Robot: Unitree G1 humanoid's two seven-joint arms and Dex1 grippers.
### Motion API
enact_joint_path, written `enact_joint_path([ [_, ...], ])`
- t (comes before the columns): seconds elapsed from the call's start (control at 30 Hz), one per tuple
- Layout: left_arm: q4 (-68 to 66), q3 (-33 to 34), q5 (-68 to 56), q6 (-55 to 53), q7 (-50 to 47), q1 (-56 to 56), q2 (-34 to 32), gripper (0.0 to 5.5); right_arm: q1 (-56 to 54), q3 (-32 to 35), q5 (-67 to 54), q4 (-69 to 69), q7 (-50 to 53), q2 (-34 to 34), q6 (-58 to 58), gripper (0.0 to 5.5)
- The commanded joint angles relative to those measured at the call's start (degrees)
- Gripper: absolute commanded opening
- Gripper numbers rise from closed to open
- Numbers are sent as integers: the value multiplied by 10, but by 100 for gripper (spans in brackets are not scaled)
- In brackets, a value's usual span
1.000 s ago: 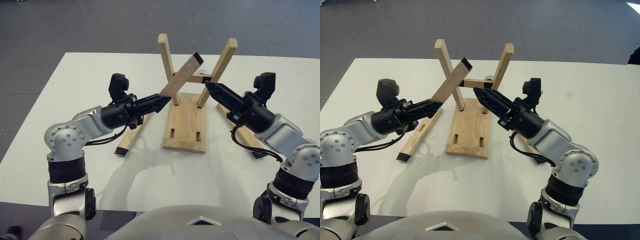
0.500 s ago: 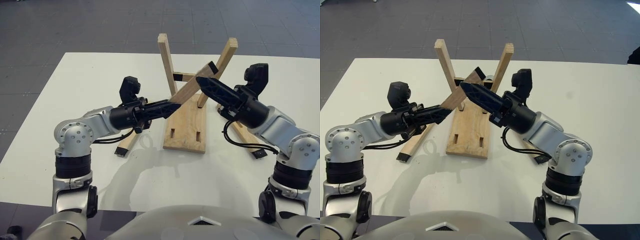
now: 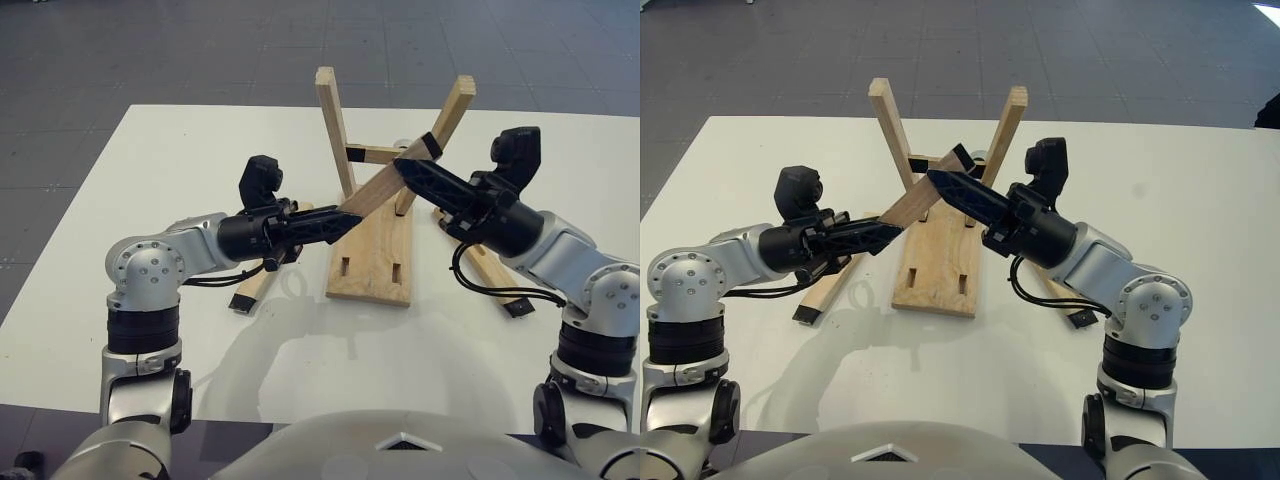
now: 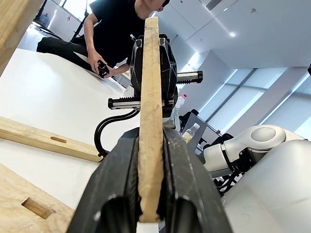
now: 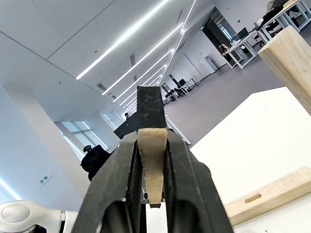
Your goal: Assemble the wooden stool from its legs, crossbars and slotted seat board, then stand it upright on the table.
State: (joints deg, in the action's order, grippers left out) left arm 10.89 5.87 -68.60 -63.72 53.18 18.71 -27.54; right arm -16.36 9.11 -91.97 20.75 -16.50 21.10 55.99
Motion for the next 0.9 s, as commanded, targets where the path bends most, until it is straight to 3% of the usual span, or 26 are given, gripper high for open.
enact_joint_path([
  [0.03, 7, 0, -9, -3, 3, 10, 0, 44, -6, -8, 4, 4, -2, 14, -5, 41],
  [0.3, -2, 3, -16, -4, 4, 15, 6, 44, -6, -2, -20, -5, -17, 31, -11, 41],
  [0.33, -4, 2, -12, -3, 3, 18, 6, 80, -7, -2, -18, -5, -18, 32, -12, 40],
  [0.73, -31, 11, 11, 25, 8, 22, 1, 258, -2, -6, -21, -2, -13, 36, -20, 40],
  [0.9, -33, 14, 35, 49, 2, 5, 6, 261, 40, -3, 4, 25, -12, 67, -8, 40],
])
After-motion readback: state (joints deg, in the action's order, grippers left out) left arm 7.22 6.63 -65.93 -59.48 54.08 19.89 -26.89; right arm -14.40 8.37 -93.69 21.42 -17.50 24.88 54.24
